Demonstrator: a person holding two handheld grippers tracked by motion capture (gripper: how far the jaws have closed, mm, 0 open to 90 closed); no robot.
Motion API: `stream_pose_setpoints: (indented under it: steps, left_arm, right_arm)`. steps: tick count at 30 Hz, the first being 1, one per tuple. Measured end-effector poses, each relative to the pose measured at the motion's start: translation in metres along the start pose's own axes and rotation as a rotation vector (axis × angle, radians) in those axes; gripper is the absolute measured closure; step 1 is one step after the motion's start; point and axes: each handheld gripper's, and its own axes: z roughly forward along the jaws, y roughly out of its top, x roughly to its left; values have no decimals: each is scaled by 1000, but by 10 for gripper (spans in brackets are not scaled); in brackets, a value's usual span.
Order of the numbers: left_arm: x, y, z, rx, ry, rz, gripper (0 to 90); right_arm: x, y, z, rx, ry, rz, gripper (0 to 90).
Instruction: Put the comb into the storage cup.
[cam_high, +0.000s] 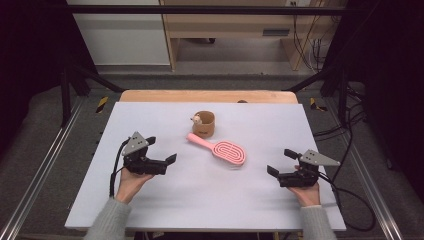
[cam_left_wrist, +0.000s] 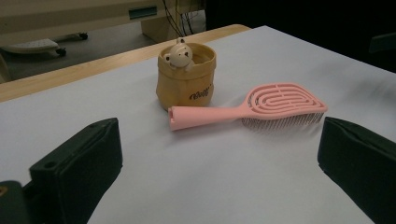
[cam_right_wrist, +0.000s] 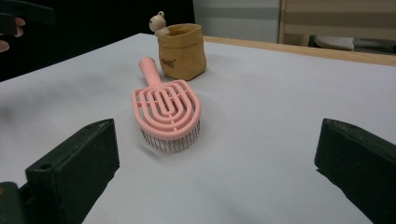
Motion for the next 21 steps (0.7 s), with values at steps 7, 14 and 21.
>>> stream_pose_setpoints:
  steps: [7, 14, 21]
  left_arm:
    - [0, 4, 7, 7, -2, -1, 0]
    - [-1, 8, 11, 14, -1, 8, 0]
    - [-1, 13, 17, 22, -1, 14, 0]
  right_arm:
    - [0, 0, 1, 3, 0, -1, 2]
    - [0, 0, 1, 8, 2, -4, 2]
    - [0, -1, 2, 10, 3, -3, 2]
